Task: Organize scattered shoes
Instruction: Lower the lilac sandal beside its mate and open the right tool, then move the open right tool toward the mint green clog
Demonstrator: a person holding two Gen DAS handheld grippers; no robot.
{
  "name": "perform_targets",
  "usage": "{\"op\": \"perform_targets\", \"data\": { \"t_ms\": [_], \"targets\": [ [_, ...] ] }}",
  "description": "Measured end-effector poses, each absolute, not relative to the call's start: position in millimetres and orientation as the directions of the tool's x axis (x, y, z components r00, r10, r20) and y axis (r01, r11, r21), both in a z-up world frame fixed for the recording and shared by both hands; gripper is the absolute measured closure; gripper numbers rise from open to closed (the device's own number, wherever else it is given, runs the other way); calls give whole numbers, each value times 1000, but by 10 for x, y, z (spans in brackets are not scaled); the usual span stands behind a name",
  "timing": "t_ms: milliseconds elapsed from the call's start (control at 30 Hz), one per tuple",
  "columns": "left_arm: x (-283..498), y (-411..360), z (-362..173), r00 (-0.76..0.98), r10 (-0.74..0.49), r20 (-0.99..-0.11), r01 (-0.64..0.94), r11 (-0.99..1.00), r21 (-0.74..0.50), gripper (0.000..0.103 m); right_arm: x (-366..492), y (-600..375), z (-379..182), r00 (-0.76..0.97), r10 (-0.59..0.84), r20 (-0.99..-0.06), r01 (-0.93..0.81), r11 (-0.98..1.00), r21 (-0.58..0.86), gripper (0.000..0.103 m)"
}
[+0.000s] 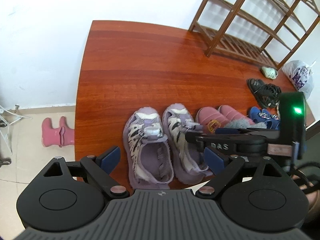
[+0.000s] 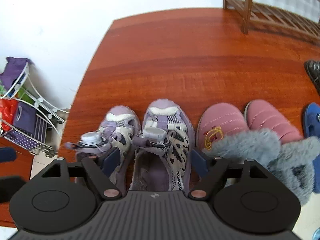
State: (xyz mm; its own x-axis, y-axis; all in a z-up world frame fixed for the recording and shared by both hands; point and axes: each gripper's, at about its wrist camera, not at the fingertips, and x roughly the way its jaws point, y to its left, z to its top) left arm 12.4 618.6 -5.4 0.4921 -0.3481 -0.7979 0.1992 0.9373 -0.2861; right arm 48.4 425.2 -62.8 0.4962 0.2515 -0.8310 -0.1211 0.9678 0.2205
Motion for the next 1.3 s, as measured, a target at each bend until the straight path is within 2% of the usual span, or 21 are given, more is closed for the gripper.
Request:
{"op": "perform_targets", "data": {
  "t_ms": [233, 567, 1300],
  "targets": [
    [202, 6063, -19, 491, -373, -788, 218, 928, -303, 12, 376, 3992, -342, 528, 251, -811, -128, 968, 216, 17],
    [285, 5675, -38, 468, -386, -795, 244, 921, -304, 12, 280, 3406, -218, 553, 224, -802, -93, 974, 208, 16],
    [253, 4161, -1, 439, -410, -799, 303, 905, -298, 12, 22, 1891, -156, 584, 190, -789, -31, 977, 212, 16]
  ]
}}
